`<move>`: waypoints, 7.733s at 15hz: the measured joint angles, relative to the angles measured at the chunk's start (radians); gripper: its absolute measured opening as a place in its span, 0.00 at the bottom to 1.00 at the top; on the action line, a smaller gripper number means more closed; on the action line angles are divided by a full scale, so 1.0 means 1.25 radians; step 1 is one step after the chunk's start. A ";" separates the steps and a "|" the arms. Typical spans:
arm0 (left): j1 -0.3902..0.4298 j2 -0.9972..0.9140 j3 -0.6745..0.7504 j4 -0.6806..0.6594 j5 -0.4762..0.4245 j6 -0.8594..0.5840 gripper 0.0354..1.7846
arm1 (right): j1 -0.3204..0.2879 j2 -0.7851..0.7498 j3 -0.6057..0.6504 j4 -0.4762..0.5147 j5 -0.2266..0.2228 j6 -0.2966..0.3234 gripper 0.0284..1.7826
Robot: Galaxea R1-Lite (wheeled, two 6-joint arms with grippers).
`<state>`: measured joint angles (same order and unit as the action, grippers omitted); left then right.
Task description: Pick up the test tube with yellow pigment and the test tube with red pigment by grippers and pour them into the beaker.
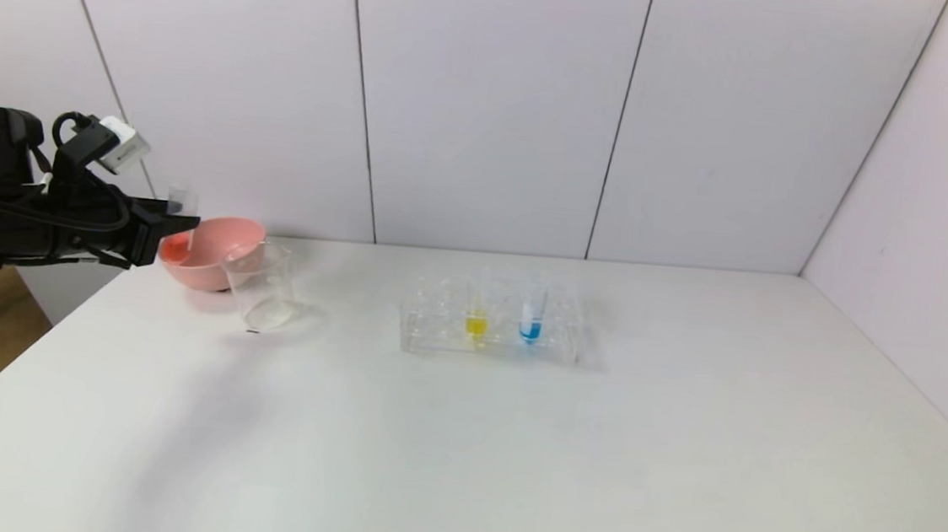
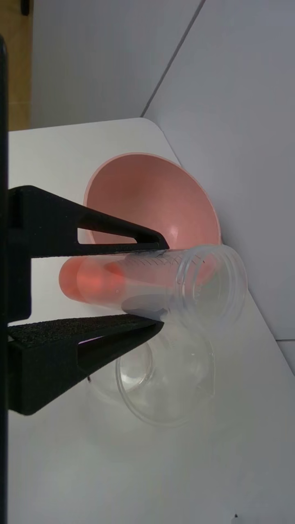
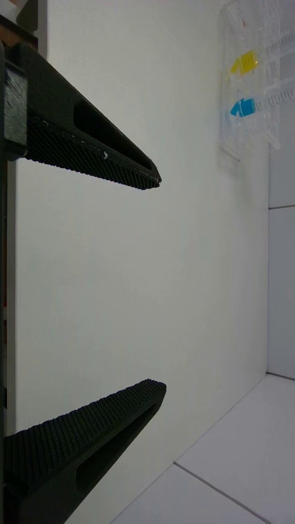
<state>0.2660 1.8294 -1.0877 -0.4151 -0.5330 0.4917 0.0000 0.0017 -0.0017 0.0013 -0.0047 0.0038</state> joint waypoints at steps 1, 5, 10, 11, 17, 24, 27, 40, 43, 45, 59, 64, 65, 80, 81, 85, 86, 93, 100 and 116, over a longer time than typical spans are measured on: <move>-0.001 0.001 -0.002 -0.001 0.000 0.002 0.23 | 0.000 0.000 0.000 0.000 0.000 0.000 0.95; -0.002 0.014 -0.014 -0.001 0.003 0.088 0.23 | 0.000 0.000 0.000 0.000 0.000 0.000 0.95; 0.000 0.037 -0.055 0.021 0.000 0.177 0.23 | 0.000 0.000 0.000 0.000 0.000 0.000 0.95; 0.001 0.037 -0.064 0.045 0.000 0.188 0.23 | 0.001 0.000 0.000 0.000 0.000 0.000 0.95; 0.009 0.037 -0.148 0.208 0.004 0.370 0.23 | 0.000 0.000 0.000 0.000 0.000 0.000 0.95; 0.012 0.046 -0.212 0.347 0.003 0.454 0.23 | 0.000 0.000 0.000 0.000 0.000 0.000 0.95; 0.014 0.047 -0.233 0.368 0.002 0.473 0.23 | 0.000 0.000 0.000 0.000 0.000 0.000 0.95; 0.011 0.061 -0.281 0.431 0.015 0.562 0.23 | 0.000 0.000 0.000 0.000 0.000 0.000 0.95; 0.008 0.074 -0.327 0.519 0.026 0.604 0.23 | 0.001 0.000 0.000 0.000 0.000 0.000 0.95; 0.000 0.085 -0.359 0.568 0.034 0.621 0.23 | 0.000 0.000 0.000 0.000 0.000 0.000 0.95; -0.039 0.124 -0.508 0.768 0.140 0.762 0.23 | 0.000 0.000 0.000 0.000 0.000 0.001 0.95; -0.049 0.130 -0.522 0.773 0.157 0.778 0.23 | 0.000 0.000 0.000 0.000 0.000 0.000 0.95; -0.050 0.131 -0.528 0.786 0.160 0.780 0.23 | 0.000 0.000 0.000 0.000 0.000 0.000 0.95; -0.083 0.147 -0.576 0.832 0.247 0.802 0.23 | 0.000 0.000 0.000 0.000 0.000 0.001 0.95; -0.086 0.149 -0.583 0.846 0.260 0.802 0.23 | 0.000 0.000 0.000 0.000 0.000 0.001 0.95; -0.097 0.157 -0.612 0.883 0.318 0.826 0.23 | 0.000 0.000 0.000 0.000 0.000 0.000 0.95; -0.101 0.159 -0.617 0.884 0.325 0.827 0.23 | 0.000 0.000 0.000 0.000 0.000 0.001 0.95; -0.123 0.177 -0.643 0.903 0.395 0.847 0.23 | 0.000 0.000 0.000 0.000 0.000 0.000 0.95; -0.148 0.203 -0.695 0.946 0.444 0.867 0.23 | 0.000 0.000 0.000 0.000 0.000 0.000 0.95; -0.175 0.216 -0.710 0.938 0.509 0.871 0.23 | 0.000 0.000 0.000 0.000 0.000 0.000 0.95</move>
<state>0.0470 2.0989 -1.9753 0.7572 0.1034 1.5809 0.0004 0.0017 -0.0017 0.0017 -0.0047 0.0038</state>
